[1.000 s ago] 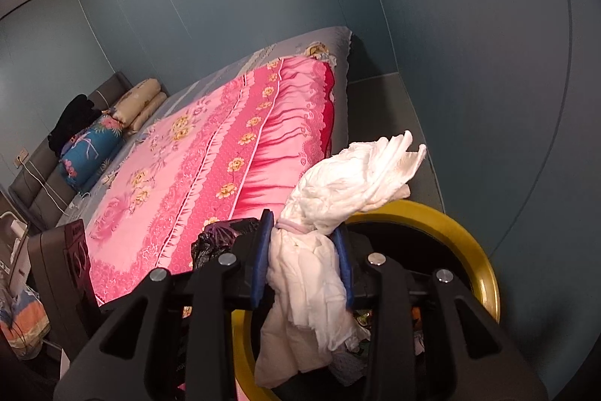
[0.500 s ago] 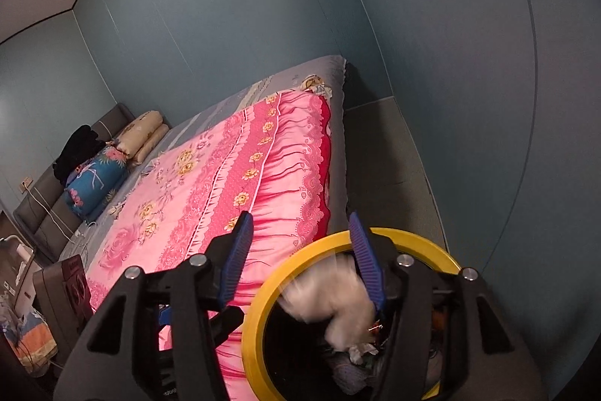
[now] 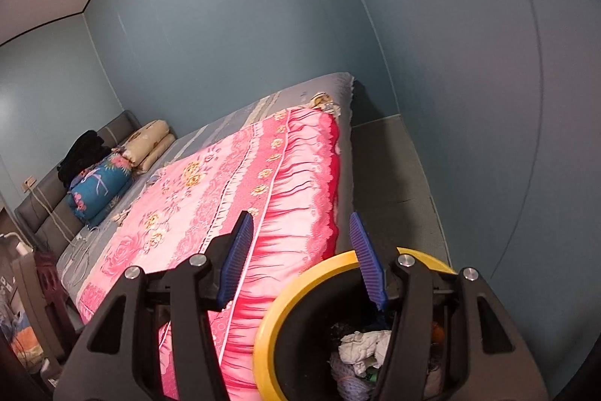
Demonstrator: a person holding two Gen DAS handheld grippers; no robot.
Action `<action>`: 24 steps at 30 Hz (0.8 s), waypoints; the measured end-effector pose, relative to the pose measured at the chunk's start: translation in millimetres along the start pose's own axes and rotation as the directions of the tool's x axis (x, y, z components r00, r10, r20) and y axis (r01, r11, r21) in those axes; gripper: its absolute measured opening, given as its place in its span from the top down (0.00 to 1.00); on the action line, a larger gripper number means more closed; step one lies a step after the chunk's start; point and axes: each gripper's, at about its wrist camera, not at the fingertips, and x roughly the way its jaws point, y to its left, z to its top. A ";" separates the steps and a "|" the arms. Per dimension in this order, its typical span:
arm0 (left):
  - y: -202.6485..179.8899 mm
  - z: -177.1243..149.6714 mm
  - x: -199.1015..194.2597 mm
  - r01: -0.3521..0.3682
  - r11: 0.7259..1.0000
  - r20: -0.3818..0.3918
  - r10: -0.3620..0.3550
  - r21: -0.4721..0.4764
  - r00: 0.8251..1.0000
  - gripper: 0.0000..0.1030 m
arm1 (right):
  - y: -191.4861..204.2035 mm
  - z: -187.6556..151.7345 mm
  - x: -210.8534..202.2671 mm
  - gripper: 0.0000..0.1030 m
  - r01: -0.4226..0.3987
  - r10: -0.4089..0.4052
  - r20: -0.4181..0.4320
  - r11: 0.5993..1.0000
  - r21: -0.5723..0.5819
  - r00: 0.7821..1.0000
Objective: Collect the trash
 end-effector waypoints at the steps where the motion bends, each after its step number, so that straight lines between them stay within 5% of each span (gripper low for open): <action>1: 4.9 1.5 -6.0 -0.018 1.000 0.011 0.018 -0.004 1.000 0.33 | 4.2 0.7 1.6 0.50 -0.006 0.006 -0.005 1.000 -0.010 1.000; 7: 37.4 7.1 -45.9 -0.126 0.991 0.089 0.130 -0.049 0.988 0.31 | 38.3 0.1 16.0 0.49 -0.066 0.064 -0.028 0.995 -0.079 0.998; 12: 61.6 11.2 -83.2 -0.230 0.969 0.154 0.243 -0.094 0.958 0.26 | 77.5 -5.9 25.2 0.44 -0.113 0.110 -0.032 0.981 -0.158 0.993; 24: 80.4 -1.7 -157.7 -0.359 0.916 0.287 0.397 -0.178 0.872 0.08 | 149.6 -22.5 -5.1 0.08 -0.171 0.204 0.089 0.943 -0.284 0.975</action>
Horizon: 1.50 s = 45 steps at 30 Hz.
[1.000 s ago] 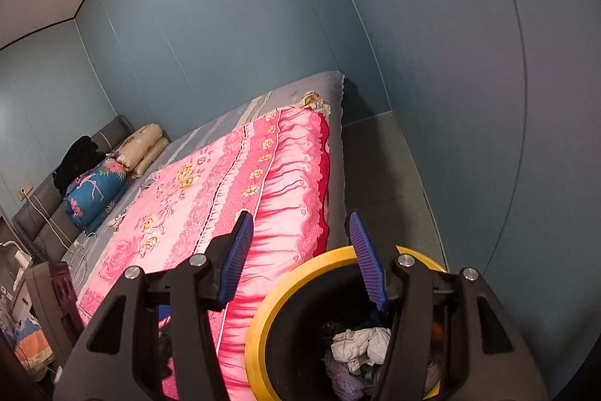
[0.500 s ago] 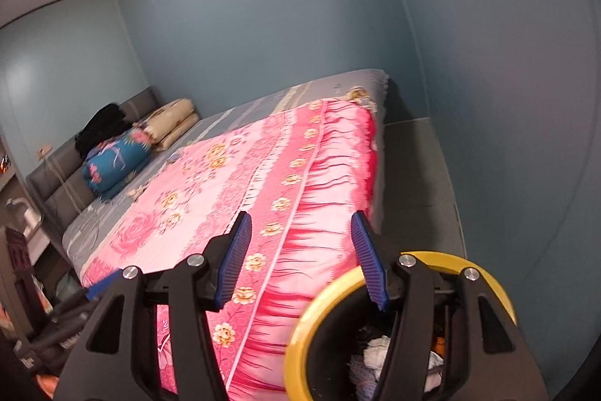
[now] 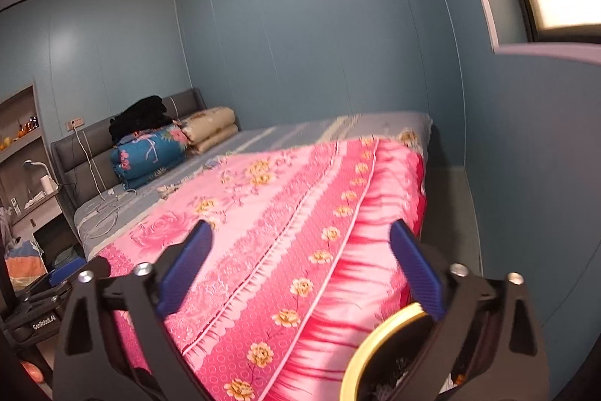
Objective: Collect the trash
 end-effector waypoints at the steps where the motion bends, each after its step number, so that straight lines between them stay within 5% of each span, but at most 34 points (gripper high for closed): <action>1: 2.6 -0.8 -5.6 -0.010 1.000 0.013 0.010 -0.003 1.000 0.08 | 3.7 0.4 -3.0 0.08 0.003 -0.003 0.012 1.000 -0.007 1.000; 12: 5.2 -24.1 -64.5 -0.124 0.992 0.112 0.120 0.031 0.986 0.08 | 29.6 -11.7 -29.0 0.08 0.036 -0.033 0.080 0.999 -0.036 0.996; 24: 14.8 -62.2 -81.8 -0.179 0.983 0.091 0.182 -0.036 0.979 0.08 | 27.0 -49.1 -48.5 0.08 0.102 -0.097 0.128 0.994 -0.031 0.987; 45: 5.8 -78.7 -87.9 -0.206 0.978 0.118 0.206 -0.015 0.971 0.08 | 26.8 -79.6 -32.5 0.08 0.099 -0.099 0.002 0.994 -0.050 0.995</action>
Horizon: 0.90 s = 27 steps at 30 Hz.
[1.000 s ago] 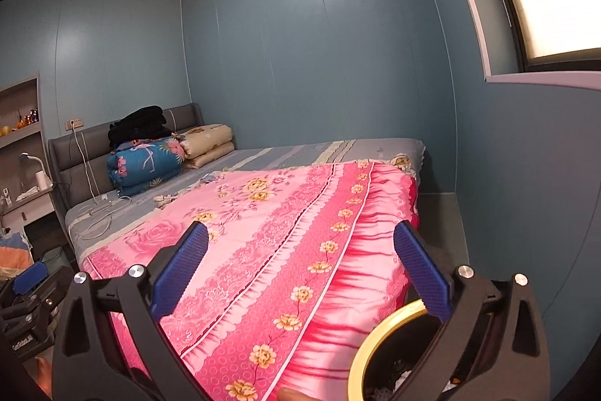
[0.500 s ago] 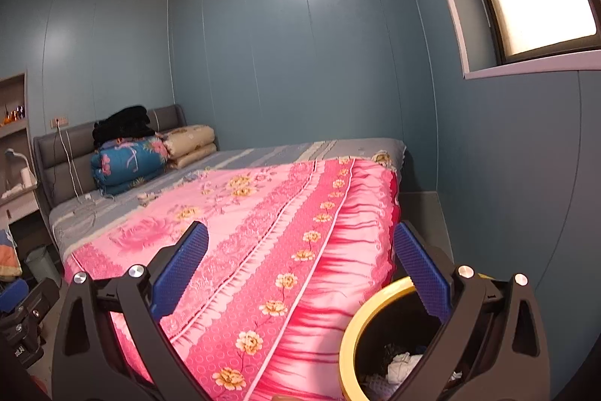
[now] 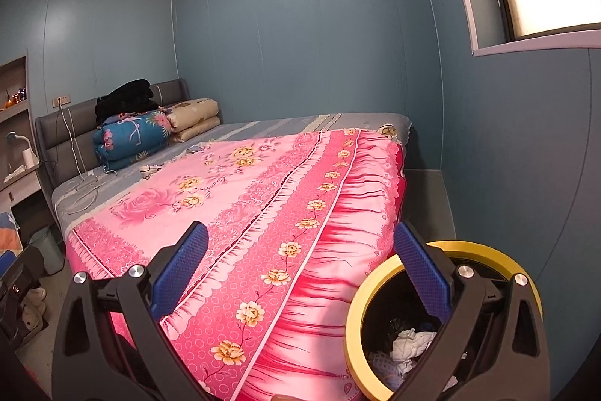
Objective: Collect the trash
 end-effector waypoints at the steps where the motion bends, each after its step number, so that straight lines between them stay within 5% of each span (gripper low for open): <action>1: 0.7 0.0 0.1 0.002 1.000 -0.002 -0.002 -0.004 1.000 0.08 | -0.5 -0.2 -0.6 0.08 0.001 -0.001 0.004 1.000 0.002 1.000; 27: 3.1 -3.0 1.5 0.014 1.000 -0.010 -0.014 -0.023 1.000 0.08 | 0.3 -2.5 4.8 0.08 0.003 -0.003 -0.009 1.000 0.002 1.000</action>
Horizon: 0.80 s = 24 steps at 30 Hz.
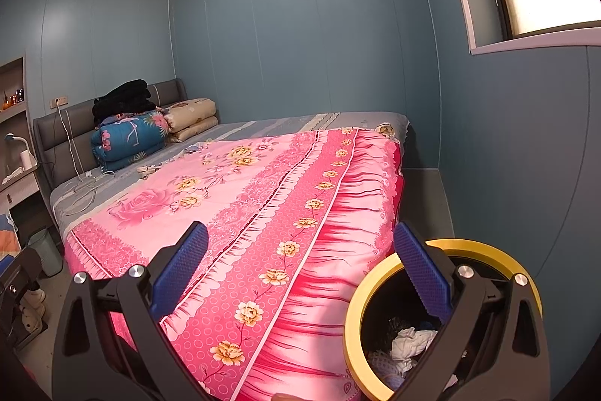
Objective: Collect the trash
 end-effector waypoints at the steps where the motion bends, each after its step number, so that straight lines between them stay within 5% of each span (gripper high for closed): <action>1: -0.4 0.0 -0.4 0.000 1.000 0.000 0.000 0.000 1.000 0.08 | -0.1 -0.1 0.0 0.08 0.001 -0.001 -0.001 1.000 0.001 1.000; 24: 1.5 -1.3 -0.3 0.006 1.000 -0.007 -0.006 -0.002 1.000 0.08 | -1.0 -4.4 5.4 0.08 0.003 -0.003 -0.020 1.000 0.005 1.000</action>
